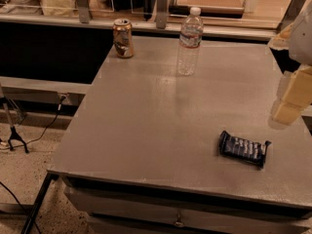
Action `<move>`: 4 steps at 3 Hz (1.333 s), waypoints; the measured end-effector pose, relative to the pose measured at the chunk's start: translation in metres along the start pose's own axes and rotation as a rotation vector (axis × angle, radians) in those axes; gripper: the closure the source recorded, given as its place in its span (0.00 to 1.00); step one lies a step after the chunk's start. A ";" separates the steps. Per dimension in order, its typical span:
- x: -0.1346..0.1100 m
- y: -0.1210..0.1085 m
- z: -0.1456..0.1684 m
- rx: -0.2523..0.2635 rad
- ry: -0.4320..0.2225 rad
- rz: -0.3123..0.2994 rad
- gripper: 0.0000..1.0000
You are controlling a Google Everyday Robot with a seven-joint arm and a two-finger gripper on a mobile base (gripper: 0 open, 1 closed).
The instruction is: Move rxbar blueberry near water bottle
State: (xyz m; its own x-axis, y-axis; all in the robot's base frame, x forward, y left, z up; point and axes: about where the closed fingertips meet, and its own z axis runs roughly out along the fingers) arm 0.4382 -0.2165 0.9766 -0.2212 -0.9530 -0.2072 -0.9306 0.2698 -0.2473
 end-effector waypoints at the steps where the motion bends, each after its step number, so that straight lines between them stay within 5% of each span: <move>1: 0.000 0.000 0.000 0.000 0.000 0.000 0.00; 4: 0.014 0.016 0.046 -0.078 -0.022 0.038 0.00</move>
Offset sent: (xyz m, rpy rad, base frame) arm -0.0028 0.0007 -0.0239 0.0315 0.0488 0.0015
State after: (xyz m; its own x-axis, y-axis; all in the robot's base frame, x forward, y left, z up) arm 0.4332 -0.2196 0.9263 -0.2510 -0.9389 -0.2355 -0.9419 0.2931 -0.1644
